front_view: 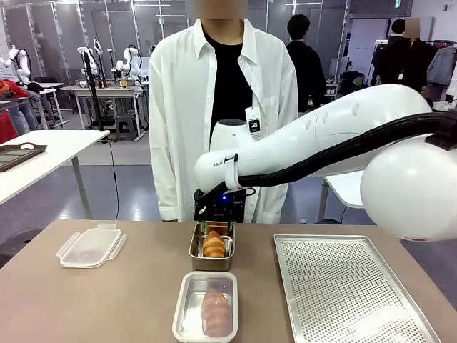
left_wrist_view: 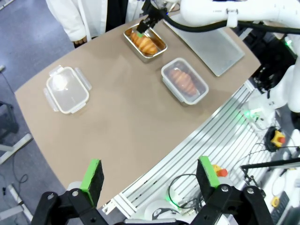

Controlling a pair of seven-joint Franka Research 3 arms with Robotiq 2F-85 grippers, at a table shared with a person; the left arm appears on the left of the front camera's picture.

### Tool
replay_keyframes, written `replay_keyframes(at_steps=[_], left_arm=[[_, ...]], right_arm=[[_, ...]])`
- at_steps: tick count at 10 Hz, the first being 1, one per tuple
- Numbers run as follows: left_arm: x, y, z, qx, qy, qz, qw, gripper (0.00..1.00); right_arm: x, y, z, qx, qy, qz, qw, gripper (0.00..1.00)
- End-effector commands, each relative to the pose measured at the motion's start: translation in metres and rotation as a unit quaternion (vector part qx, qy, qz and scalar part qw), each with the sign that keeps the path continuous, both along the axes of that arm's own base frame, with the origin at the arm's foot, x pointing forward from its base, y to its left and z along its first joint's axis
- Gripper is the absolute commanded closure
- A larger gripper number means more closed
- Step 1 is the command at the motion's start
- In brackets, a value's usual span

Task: Place the bread into the airtight container.
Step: Pick up a Butter Roll and place it into an empty Airtight Container.

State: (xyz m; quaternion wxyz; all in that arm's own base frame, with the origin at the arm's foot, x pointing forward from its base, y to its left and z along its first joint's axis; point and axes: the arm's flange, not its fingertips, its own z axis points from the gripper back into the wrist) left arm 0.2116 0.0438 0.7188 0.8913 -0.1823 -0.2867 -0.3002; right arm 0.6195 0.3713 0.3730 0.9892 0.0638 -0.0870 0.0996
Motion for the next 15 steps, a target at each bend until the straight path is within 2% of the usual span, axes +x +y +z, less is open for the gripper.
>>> replay_keyframes(at_steps=[1, 4, 6, 8, 10, 12, 13, 15], left_arm=[[0.001, 0.0, 0.001, 0.006, -0.003, -0.003, 1.0, 0.0], [0.001, 0.0, 0.001, 0.006, -0.003, -0.003, 1.0, 0.0], [0.001, 0.0, 0.001, 0.006, -0.003, -0.003, 1.0, 0.0], [0.001, 0.0, 0.001, 0.006, -0.003, -0.003, 1.0, 0.0], [0.001, 0.0, 0.001, 0.006, -0.003, -0.003, 1.0, 0.0], [0.001, 0.0, 0.001, 0.006, -0.003, -0.003, 1.0, 0.0], [0.001, 0.0, 0.001, 0.006, -0.003, -0.003, 1.0, 0.0], [0.001, 0.0, 0.001, 0.006, -0.003, -0.003, 1.0, 0.0]], right_arm=[[-0.024, -0.054, 0.043, 0.008, -0.008, 0.049, 0.999, 0.11], [-0.074, -0.133, 0.107, 0.038, -0.015, 0.123, 0.992, 0.11], [-0.112, -0.2, 0.15, 0.013, -0.023, 0.116, 0.993, 0.11], [-0.16, -0.256, 0.184, 0.038, -0.036, 0.132, 0.99, 0.11], [-0.219, -0.31, 0.216, 0.08, -0.067, 0.132, 0.986, 0.11], [-0.243, -0.339, 0.209, 0.029, -0.061, 0.136, 0.988, 0.11], [-0.259, -0.353, 0.213, 0.032, -0.082, 0.116, 0.989, 0.11], [-0.298, -0.357, 0.247, 0.029, -0.126, 0.087, 0.988, 0.11]])
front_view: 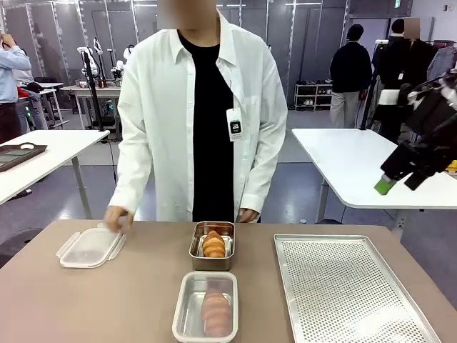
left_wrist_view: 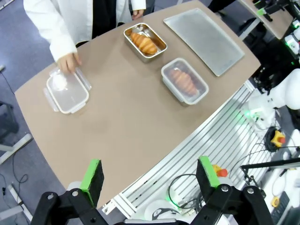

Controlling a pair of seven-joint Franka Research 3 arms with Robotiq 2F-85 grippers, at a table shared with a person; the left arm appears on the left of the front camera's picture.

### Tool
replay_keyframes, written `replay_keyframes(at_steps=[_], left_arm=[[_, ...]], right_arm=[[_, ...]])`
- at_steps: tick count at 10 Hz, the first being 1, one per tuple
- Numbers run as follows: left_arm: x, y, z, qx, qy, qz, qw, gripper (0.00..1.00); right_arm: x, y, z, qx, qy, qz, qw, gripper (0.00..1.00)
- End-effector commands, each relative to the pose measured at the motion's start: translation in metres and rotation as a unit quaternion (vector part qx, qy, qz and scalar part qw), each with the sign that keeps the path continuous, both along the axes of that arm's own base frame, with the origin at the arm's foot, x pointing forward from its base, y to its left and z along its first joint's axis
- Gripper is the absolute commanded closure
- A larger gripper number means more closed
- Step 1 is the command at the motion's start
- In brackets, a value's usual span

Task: Place the bread into the airtight container.
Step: Pick up a Butter Roll and place it into an empty Airtight Container.

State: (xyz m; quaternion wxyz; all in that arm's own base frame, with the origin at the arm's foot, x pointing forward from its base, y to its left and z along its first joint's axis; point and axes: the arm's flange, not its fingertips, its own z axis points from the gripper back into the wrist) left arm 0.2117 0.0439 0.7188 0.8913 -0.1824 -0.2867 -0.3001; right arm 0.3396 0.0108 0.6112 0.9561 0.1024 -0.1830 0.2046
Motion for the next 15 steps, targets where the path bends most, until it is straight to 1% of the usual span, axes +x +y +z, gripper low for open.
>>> replay_keyframes(at_steps=[1, 2, 3, 4, 5, 6, 7, 8, 15], left_arm=[[0.0, 0.0, 0.001, 0.006, -0.003, -0.003, 1.0, 0.0], [0.0, 0.0, 0.001, 0.006, -0.003, -0.003, 1.0, 0.0], [0.0, 0.0, 0.001, 0.006, -0.003, -0.003, 1.0, 0.0], [0.0, 0.0, 0.001, 0.006, -0.003, -0.003, 1.0, 0.0], [0.0, 0.0, 0.001, 0.006, -0.003, -0.003, 1.0, 0.0], [0.0, 0.0, 0.001, 0.006, -0.003, -0.003, 1.0, 0.0], [0.0, 0.0, 0.001, 0.006, -0.003, -0.003, 1.0, 0.0], [0.0, 0.0, 0.001, 0.006, -0.003, -0.003, 1.0, 0.0], [0.0, 0.0, 0.001, 0.006, -0.003, -0.003, 1.0, 0.0]], right_arm=[[-0.028, 0.005, 0.02, -0.028, -0.018, -0.041, 0.999, 0.11], [-0.039, 0.007, 0.029, -0.038, -0.015, -0.05, 0.998, 0.11], [-0.05, 0.012, 0.038, -0.03, -0.02, -0.053, 0.998, 0.11], [-0.062, 0.019, 0.044, -0.039, -0.033, -0.062, 0.997, 0.11], [-0.077, 0.025, 0.052, -0.038, -0.051, -0.071, 0.995, 0.11], [-0.085, 0.034, 0.06, -0.028, -0.06, -0.079, 0.995, 0.11], [-0.081, 0.049, 0.059, -0.028, -0.063, -0.096, 0.993, 0.11], [-0.077, 0.025, 0.058, -0.031, -0.056, -0.06, 0.996, 0.11], [-0.077, 0.025, 0.058, -0.031, -0.056, -0.06, 0.996, 0.11]])
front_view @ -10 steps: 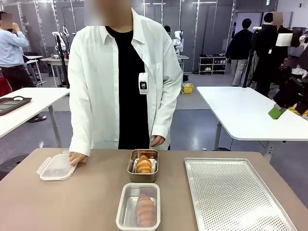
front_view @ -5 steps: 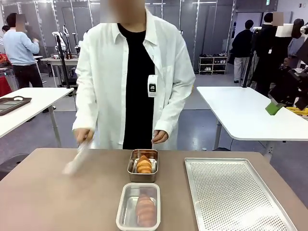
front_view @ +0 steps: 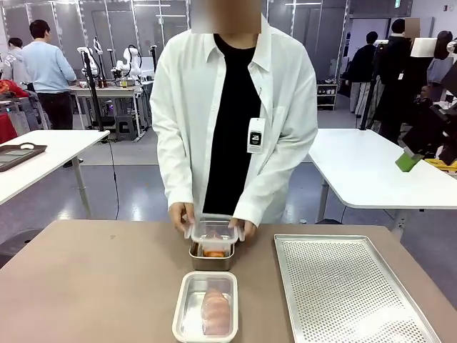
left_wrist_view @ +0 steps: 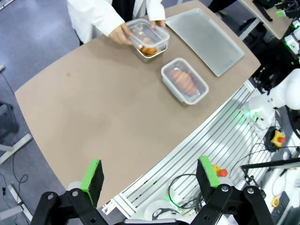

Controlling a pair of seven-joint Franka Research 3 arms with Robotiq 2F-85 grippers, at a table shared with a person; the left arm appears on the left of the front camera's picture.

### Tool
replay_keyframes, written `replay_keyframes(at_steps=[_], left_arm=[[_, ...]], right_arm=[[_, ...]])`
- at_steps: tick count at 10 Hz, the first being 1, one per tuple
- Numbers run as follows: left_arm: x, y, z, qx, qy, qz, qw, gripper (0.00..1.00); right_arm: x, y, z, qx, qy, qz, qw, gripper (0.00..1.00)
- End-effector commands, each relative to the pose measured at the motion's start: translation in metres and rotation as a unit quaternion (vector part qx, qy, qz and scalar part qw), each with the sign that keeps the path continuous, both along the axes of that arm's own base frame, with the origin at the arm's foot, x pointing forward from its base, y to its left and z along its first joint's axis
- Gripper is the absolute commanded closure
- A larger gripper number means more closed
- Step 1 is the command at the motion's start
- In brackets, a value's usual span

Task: Place the bread into the airtight container.
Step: Pick up a Butter Roll and place it into an empty Airtight Container.

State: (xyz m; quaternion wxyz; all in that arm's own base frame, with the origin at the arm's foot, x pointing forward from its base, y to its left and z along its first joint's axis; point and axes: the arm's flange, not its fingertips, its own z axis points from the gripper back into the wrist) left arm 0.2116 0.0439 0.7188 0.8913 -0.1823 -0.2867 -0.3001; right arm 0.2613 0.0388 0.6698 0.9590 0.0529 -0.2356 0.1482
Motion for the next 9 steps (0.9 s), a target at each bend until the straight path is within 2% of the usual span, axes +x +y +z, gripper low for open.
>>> replay_keyframes(at_steps=[1, 9], left_arm=[[0.0005, -0.0002, 0.0012, 0.006, -0.003, -0.003, 1.0, 0.0], [0.0005, -0.0002, 0.0012, 0.006, -0.003, -0.003, 1.0, 0.0]], right_arm=[[0.0015, -0.0026, -0.0001, -0.005, -0.001, 0.008, 1.0, 0.11], [0.0015, -0.0026, -0.0001, -0.005, -0.001, 0.008, 1.0, 0.11]])
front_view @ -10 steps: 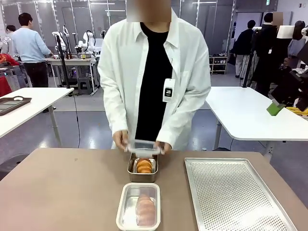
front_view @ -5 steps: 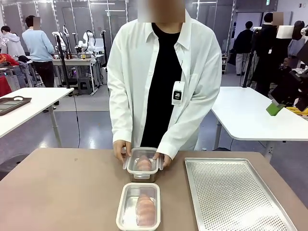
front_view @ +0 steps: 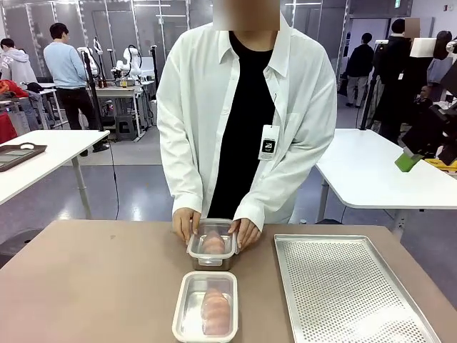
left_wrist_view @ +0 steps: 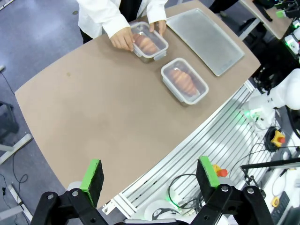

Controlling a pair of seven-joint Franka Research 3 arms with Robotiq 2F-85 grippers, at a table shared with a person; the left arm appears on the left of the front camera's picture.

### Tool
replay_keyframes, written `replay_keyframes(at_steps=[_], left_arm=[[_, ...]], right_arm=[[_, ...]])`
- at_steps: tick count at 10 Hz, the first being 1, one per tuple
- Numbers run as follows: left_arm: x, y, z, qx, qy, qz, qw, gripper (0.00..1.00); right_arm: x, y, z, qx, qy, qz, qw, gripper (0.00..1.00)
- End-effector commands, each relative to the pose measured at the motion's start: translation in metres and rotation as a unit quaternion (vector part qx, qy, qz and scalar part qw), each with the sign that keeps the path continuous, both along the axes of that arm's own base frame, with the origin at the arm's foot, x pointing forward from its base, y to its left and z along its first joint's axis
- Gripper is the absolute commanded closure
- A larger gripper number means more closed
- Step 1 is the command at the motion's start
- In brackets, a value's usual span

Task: Place the bread into the airtight container.
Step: Pick up a Butter Roll and place it into an empty Airtight Container.

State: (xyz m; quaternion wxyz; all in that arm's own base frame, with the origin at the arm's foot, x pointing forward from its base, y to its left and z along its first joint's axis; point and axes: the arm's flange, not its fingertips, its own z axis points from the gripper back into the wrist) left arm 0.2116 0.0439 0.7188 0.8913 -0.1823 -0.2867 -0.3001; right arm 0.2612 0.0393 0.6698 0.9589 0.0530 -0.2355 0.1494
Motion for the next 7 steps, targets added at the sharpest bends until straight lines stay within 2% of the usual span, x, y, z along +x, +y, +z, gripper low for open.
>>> replay_keyframes(at_steps=[1, 7], left_arm=[[0.0005, -0.0002, 0.0012, 0.006, -0.003, -0.003, 1.0, 0.0], [0.0005, -0.0002, 0.0012, 0.006, -0.003, -0.003, 1.0, 0.0]], right_arm=[[0.0016, -0.0032, -0.0001, -0.005, -0.001, 0.007, 1.0, 0.11], [0.0016, -0.0032, -0.0001, -0.005, -0.001, 0.007, 1.0, 0.11]])
